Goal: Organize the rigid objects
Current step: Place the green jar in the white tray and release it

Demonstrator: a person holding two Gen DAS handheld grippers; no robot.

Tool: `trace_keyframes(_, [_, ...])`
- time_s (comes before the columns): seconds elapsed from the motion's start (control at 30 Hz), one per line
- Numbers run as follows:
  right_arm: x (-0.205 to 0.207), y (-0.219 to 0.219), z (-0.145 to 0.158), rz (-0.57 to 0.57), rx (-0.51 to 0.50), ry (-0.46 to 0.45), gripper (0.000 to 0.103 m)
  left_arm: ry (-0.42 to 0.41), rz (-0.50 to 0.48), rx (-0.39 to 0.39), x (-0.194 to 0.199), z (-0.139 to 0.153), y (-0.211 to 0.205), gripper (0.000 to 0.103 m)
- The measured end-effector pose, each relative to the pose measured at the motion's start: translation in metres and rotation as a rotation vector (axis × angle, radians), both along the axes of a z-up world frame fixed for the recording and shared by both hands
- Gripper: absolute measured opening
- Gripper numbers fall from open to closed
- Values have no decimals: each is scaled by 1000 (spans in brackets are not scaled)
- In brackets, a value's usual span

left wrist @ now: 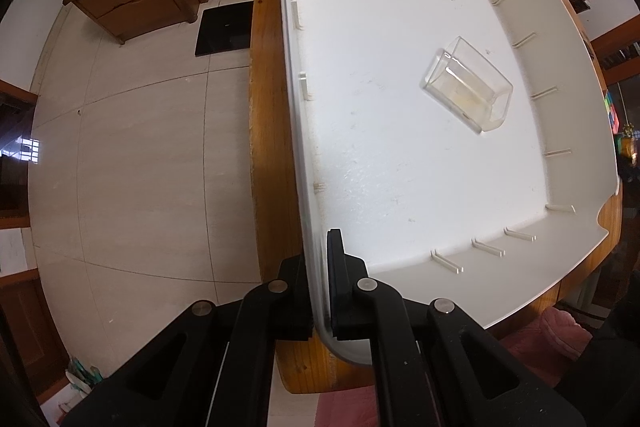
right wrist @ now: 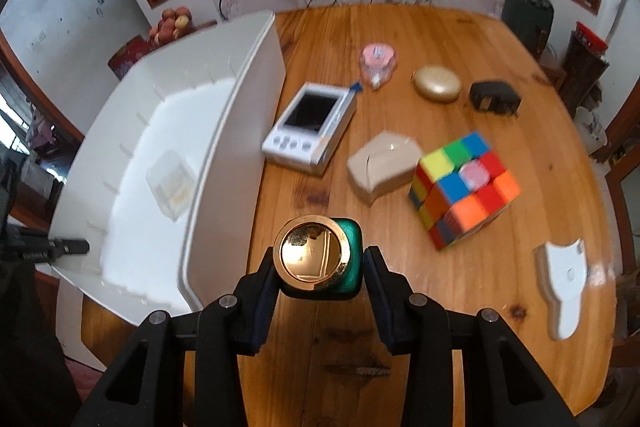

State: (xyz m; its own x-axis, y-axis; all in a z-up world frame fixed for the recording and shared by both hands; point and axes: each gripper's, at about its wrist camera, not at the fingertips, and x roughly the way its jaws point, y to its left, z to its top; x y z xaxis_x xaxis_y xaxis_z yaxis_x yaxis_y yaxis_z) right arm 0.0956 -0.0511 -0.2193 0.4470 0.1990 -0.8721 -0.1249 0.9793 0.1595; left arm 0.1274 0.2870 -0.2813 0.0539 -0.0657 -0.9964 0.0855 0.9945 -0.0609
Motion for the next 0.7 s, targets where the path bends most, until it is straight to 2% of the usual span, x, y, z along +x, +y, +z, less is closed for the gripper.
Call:
trace_keyframes(0.37, [8,12,46,34,21,-106,42,-1,-4,3,1,1,-2,5])
trace_keyframes(0.7, [12,65,61,199,81,-111,42,-1,-6,4,1,2,-2,6])
